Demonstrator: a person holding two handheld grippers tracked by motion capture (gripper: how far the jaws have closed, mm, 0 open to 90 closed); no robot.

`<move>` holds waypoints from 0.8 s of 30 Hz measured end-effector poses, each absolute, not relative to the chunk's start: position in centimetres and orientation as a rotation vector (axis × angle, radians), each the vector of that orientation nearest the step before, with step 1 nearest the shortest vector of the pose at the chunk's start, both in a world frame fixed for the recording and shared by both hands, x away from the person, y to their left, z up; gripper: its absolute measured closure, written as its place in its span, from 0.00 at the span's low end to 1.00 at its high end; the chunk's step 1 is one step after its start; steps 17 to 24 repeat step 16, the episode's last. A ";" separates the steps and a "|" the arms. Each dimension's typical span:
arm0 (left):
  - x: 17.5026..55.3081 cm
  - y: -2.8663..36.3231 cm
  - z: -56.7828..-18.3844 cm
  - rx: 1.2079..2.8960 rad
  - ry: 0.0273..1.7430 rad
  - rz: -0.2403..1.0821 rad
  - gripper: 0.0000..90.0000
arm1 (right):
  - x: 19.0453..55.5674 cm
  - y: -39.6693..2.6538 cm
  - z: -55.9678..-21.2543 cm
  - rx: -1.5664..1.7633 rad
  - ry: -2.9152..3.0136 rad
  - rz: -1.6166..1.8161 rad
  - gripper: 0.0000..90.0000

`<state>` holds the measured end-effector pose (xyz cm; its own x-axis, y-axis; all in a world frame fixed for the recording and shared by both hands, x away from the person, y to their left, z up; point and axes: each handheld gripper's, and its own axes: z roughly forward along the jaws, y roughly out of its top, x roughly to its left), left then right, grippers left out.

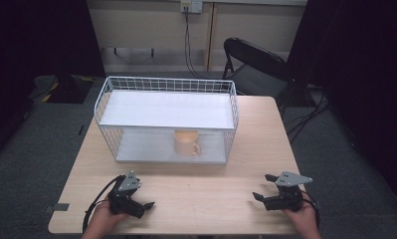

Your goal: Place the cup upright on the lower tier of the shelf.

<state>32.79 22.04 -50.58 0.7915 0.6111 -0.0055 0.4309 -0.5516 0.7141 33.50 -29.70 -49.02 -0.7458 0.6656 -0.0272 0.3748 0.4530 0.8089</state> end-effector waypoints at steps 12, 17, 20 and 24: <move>32.8 22.0 -50.6 2.240 0.768 0.315 0.00 | 33.6 -29.2 -50.1 0.830 2.442 1.077 0.16; 32.8 22.0 -50.6 2.243 0.768 0.314 0.00 | 33.8 -29.2 -50.2 0.831 2.466 1.071 0.14; 32.8 22.0 -50.6 2.243 0.768 0.314 0.00 | 33.8 -29.2 -50.2 0.831 2.466 1.071 0.14; 32.8 22.0 -50.6 2.243 0.768 0.314 0.00 | 33.8 -29.2 -50.2 0.831 2.466 1.071 0.14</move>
